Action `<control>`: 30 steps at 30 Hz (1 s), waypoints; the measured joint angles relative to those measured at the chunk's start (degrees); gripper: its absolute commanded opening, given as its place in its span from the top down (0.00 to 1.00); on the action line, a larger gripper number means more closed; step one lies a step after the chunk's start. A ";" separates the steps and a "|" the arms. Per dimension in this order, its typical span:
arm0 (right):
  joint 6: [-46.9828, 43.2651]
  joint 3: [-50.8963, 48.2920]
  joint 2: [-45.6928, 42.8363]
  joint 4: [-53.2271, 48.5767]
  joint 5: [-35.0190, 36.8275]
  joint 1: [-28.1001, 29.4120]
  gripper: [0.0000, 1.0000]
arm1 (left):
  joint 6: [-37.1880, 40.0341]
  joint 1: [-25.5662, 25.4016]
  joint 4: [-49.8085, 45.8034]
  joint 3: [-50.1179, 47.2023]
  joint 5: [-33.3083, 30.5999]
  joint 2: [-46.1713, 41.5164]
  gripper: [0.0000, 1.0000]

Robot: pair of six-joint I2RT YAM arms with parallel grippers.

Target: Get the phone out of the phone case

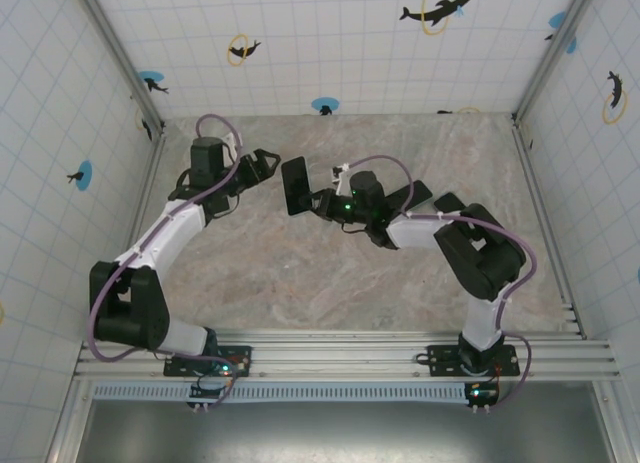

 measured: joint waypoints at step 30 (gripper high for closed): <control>21.40 -0.52 -1.66 23.61 -10.62 -3.98 0.89 | -17.59 1.70 23.02 3.85 29.31 8.28 0.72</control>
